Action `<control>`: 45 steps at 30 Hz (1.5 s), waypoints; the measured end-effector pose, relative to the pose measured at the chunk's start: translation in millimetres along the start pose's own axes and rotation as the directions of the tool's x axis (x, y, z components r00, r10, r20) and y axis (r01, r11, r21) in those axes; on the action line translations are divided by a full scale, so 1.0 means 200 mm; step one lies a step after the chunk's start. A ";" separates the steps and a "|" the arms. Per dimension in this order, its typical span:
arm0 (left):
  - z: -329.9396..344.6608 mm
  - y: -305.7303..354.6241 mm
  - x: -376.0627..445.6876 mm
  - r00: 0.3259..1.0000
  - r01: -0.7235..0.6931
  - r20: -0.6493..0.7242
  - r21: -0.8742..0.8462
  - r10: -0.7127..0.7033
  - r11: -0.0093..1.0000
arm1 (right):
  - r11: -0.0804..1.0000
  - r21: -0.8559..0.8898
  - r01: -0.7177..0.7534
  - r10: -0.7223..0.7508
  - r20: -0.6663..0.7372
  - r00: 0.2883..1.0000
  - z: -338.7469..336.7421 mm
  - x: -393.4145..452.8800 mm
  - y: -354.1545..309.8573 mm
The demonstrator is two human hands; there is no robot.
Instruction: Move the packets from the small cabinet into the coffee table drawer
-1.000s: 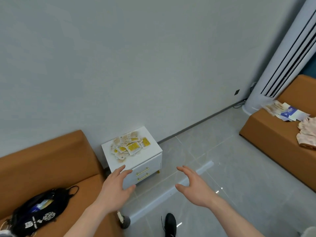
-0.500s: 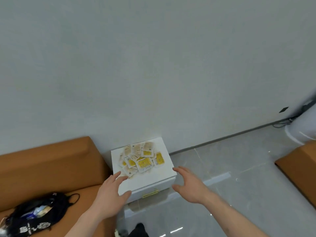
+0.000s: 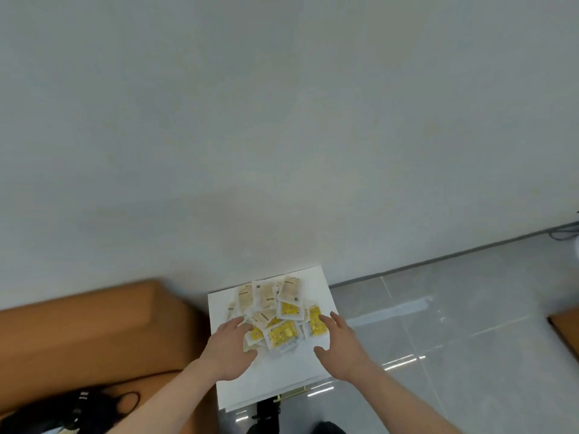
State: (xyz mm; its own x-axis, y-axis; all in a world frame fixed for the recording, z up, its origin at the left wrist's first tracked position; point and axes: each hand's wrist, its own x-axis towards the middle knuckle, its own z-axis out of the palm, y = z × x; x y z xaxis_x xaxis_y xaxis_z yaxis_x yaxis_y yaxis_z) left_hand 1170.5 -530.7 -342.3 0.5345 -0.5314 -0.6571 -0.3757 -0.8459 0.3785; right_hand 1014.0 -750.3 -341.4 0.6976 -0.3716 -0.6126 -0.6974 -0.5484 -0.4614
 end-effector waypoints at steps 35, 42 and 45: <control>0.45 -0.32 1.22 0.998 -0.026 -0.050 0.017 0.026 1.000 | 0.972 0.046 0.232 -0.217 -0.213 0.953 0.56 1.41 0.31; 0.56 -0.26 1.38 0.995 -0.010 0.097 0.230 -0.012 0.973 | 0.835 0.515 0.193 -0.001 -0.350 0.937 0.50 1.24 0.38; 0.61 -0.25 1.38 0.997 -0.013 0.072 0.285 -0.008 0.958 | 0.717 0.685 0.125 0.165 -0.341 0.925 0.51 1.15 0.43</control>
State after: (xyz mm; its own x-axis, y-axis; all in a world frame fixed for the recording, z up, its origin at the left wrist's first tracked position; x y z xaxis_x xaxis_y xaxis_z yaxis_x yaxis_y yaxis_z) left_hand 1245.2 -629.1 -622.0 0.4817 -0.5202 -0.7052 -0.5831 -0.7910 0.1852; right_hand 1098.3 -806.5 -586.7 0.5863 -0.6901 -0.4242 -0.5261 0.0738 -0.8472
